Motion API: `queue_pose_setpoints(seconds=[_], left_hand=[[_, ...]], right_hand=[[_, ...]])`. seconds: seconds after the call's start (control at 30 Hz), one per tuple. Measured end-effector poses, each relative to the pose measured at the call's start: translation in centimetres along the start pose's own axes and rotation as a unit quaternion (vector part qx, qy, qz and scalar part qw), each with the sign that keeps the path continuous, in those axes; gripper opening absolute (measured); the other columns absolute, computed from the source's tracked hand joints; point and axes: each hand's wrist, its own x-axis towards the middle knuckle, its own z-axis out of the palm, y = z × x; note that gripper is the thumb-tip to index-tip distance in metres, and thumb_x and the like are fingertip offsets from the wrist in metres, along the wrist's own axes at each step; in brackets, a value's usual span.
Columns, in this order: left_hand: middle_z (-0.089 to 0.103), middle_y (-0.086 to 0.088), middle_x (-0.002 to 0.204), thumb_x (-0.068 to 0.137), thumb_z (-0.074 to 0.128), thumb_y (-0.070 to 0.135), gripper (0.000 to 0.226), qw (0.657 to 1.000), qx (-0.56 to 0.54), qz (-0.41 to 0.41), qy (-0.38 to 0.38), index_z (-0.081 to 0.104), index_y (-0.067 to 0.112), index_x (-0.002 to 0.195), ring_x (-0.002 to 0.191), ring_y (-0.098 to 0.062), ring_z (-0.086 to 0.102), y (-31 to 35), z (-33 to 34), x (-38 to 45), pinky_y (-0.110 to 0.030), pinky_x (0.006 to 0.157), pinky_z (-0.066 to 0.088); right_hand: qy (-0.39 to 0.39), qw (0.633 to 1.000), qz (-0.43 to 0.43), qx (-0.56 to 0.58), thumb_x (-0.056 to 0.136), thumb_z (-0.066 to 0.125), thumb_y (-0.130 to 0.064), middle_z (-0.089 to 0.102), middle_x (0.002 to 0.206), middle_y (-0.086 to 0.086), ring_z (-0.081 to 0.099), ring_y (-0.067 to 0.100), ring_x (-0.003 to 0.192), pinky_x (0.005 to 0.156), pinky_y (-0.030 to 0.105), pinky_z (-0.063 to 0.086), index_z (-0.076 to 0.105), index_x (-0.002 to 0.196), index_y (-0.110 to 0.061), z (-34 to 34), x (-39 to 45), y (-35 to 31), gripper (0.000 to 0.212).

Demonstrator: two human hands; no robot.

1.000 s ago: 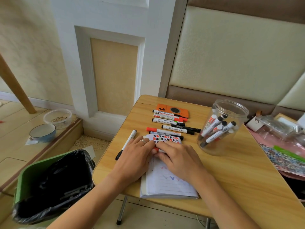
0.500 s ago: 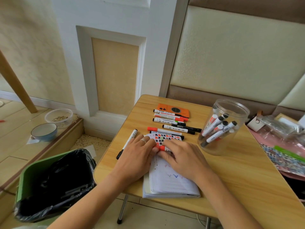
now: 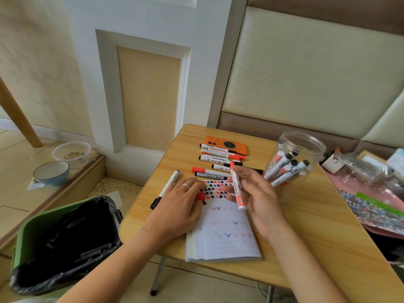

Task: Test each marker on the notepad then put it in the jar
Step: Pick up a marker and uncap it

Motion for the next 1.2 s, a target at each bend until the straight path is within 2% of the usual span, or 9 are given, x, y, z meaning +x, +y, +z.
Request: queue_pose_setpoints(seconds=[0.1,0.2,0.3,0.4,0.5,0.63,0.8,1.07,1.2], left_hand=[[0.047,0.007,0.151,0.097,0.023,0.048,0.057,1.000,-0.019,-0.003,-0.020,0.044,0.027,0.146,0.143,-0.007,0.035,0.1,-0.2,-0.1,-0.036,0.118,0.028],[0.044,0.007,0.153,0.097,0.024,0.061,0.064,0.999,-0.009,-0.005,-0.039,0.040,0.028,0.149,0.142,-0.007,0.035,0.2,-0.2,-0.2,-0.036,0.119,0.026],[0.042,0.007,0.153,0.095,0.033,0.065,0.067,0.999,0.013,0.001,-0.048,0.038,0.027,0.150,0.141,-0.009,0.036,0.0,0.0,-0.1,-0.036,0.119,0.027],[0.042,0.009,0.152,0.093,0.038,0.060,0.066,0.999,0.018,0.002,-0.049,0.038,0.027,0.150,0.142,-0.009,0.036,-0.1,0.2,-0.1,-0.036,0.119,0.028],[0.039,0.010,0.154,0.091,0.038,0.060,0.066,0.999,0.012,0.000,-0.051,0.038,0.029,0.149,0.144,-0.010,0.035,-0.2,0.3,-0.1,-0.038,0.119,0.028],[0.034,0.007,0.159,0.089,0.035,0.061,0.069,0.998,0.005,-0.004,-0.056,0.037,0.028,0.151,0.153,-0.012,0.018,-0.3,0.5,0.0,-0.038,0.123,0.019],[0.032,0.005,0.161,0.090,0.036,0.059,0.068,0.998,0.007,-0.003,-0.059,0.036,0.031,0.152,0.155,-0.011,0.009,-0.2,0.4,0.0,-0.036,0.125,0.012],[0.031,0.005,0.162,0.093,0.041,0.057,0.063,0.998,0.019,-0.004,-0.067,0.036,0.034,0.151,0.155,-0.012,0.007,-0.1,0.2,-0.1,-0.037,0.124,0.010],[0.029,0.005,0.163,0.094,0.041,0.058,0.062,0.997,0.022,-0.007,-0.073,0.035,0.036,0.152,0.155,-0.013,0.010,-0.1,0.2,0.0,-0.037,0.123,0.011]], right_hand=[[-0.046,0.998,0.019,0.042,0.100,0.053,0.006,0.072,0.100,0.014,0.074,0.028,0.091,0.071,0.032,0.063,0.067,0.126,-0.007,0.0,0.2,0.3,0.033],[-0.023,0.999,0.015,-0.047,0.098,0.067,-0.013,0.065,0.075,0.009,0.065,0.023,0.068,0.055,0.027,0.053,0.067,0.106,-0.009,1.0,0.2,0.7,0.009],[0.011,0.993,0.014,-0.119,0.101,0.064,-0.018,0.054,0.061,0.009,0.057,0.022,0.051,0.044,0.027,0.043,0.060,0.092,-0.011,1.9,0.1,1.2,0.012],[0.005,0.991,0.029,-0.128,0.103,0.059,-0.016,0.065,0.069,0.012,0.068,0.029,0.057,0.045,0.028,0.048,0.060,0.100,-0.007,2.5,0.0,1.1,0.010],[-0.012,0.986,0.036,-0.165,0.100,0.064,-0.016,0.069,0.076,0.010,0.067,0.028,0.055,0.041,0.026,0.042,0.064,0.099,-0.008,2.6,0.1,1.1,0.008],[-0.018,0.973,0.026,-0.229,0.096,0.069,-0.017,0.066,0.066,0.009,0.060,0.028,0.046,0.036,0.024,0.034,0.059,0.094,-0.007,3.0,0.3,1.7,0.014],[-0.005,0.968,0.024,-0.251,0.093,0.068,-0.009,0.063,0.061,0.013,0.058,0.028,0.041,0.036,0.024,0.035,0.054,0.088,-0.007,3.2,0.4,2.5,0.015],[-0.008,0.969,0.022,-0.247,0.095,0.068,-0.008,0.063,0.057,0.011,0.057,0.029,0.044,0.035,0.024,0.036,0.055,0.084,-0.010,3.2,0.4,2.5,0.017],[-0.017,0.960,0.028,-0.280,0.096,0.068,-0.012,0.064,0.054,0.015,0.048,0.024,0.035,0.036,0.022,0.033,0.057,0.087,-0.009,3.3,0.4,2.5,0.015]])
